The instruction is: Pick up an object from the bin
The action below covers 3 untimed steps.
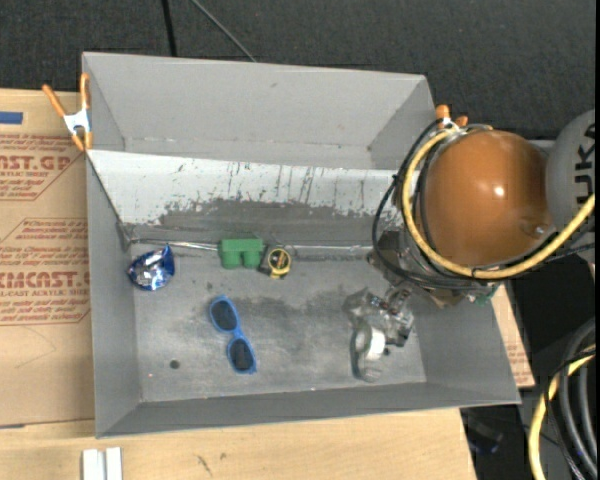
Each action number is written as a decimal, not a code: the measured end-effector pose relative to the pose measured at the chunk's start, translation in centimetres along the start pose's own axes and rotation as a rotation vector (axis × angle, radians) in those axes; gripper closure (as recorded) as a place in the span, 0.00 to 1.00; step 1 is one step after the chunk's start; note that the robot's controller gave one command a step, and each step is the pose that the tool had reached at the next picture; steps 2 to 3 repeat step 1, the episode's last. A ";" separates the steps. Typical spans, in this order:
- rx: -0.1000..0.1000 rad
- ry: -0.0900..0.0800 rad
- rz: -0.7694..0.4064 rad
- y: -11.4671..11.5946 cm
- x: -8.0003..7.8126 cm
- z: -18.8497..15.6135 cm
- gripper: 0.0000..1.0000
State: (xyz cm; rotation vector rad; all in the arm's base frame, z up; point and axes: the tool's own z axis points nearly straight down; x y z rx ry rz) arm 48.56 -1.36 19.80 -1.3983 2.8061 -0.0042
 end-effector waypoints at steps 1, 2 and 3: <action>-0.004 0.002 -0.430 -1.3 2.7 -4.1 1.00; -0.004 0.002 -0.430 -1.3 2.7 -4.1 1.00; -0.004 0.002 -0.430 -1.3 2.7 -4.1 1.00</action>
Offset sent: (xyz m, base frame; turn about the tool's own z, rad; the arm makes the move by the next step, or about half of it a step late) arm -0.0064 -0.0296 0.0411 -0.4331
